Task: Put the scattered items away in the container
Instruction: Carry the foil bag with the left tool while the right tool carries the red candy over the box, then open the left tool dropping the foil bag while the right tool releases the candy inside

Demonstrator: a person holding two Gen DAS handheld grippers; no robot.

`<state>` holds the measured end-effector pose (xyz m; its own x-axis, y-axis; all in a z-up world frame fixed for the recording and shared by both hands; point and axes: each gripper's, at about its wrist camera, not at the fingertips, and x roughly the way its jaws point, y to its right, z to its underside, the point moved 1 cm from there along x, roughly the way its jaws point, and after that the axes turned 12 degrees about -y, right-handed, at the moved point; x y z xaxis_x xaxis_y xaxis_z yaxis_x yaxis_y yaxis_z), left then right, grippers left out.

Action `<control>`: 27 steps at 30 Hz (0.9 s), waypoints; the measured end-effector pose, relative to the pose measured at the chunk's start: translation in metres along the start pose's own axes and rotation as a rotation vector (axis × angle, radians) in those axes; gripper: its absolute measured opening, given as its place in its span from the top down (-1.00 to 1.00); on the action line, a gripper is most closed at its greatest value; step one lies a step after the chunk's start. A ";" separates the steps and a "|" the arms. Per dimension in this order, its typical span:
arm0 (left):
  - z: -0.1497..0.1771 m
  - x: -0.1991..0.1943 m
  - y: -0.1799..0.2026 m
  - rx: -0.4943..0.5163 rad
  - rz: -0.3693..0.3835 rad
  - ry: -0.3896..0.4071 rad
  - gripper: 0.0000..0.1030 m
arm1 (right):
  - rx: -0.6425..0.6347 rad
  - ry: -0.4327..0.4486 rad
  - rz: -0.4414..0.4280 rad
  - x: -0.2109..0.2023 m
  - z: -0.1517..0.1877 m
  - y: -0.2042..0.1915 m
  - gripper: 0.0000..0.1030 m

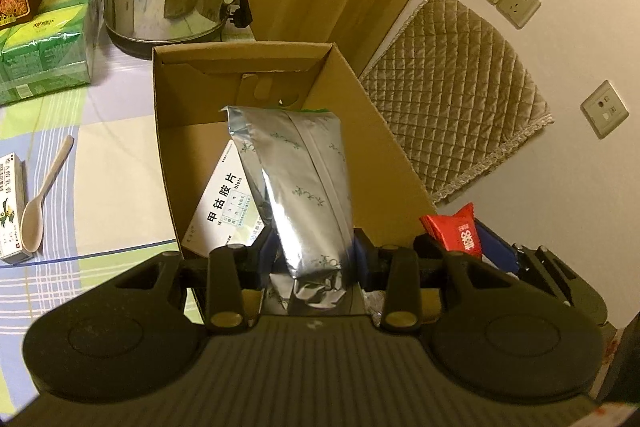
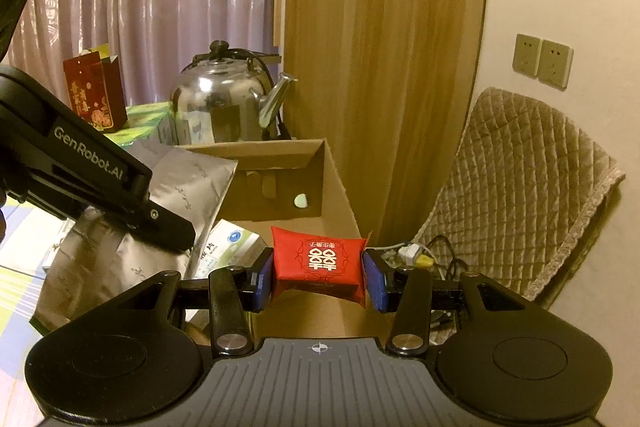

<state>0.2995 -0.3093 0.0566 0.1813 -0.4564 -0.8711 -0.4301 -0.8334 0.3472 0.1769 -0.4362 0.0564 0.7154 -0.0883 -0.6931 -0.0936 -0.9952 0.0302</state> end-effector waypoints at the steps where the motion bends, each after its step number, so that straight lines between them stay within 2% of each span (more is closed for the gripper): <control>1: -0.001 0.002 0.000 0.000 -0.001 0.000 0.33 | 0.000 -0.001 0.000 0.001 0.000 0.000 0.15; 4: -0.001 -0.001 -0.002 -0.001 -0.015 0.023 0.17 | 0.002 -0.002 -0.002 0.003 0.001 0.000 0.15; 12: 0.007 -0.013 -0.009 0.034 -0.061 0.056 0.17 | 0.001 -0.012 -0.006 0.004 0.005 -0.002 0.15; 27: 0.035 -0.026 -0.015 0.132 -0.138 0.052 0.07 | -0.013 -0.012 -0.018 -0.002 0.006 -0.016 0.15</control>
<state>0.2706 -0.2747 0.0619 0.2906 -0.3588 -0.8870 -0.5093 -0.8428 0.1741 0.1732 -0.4199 0.0532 0.7083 -0.0698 -0.7025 -0.0714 -0.9971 0.0270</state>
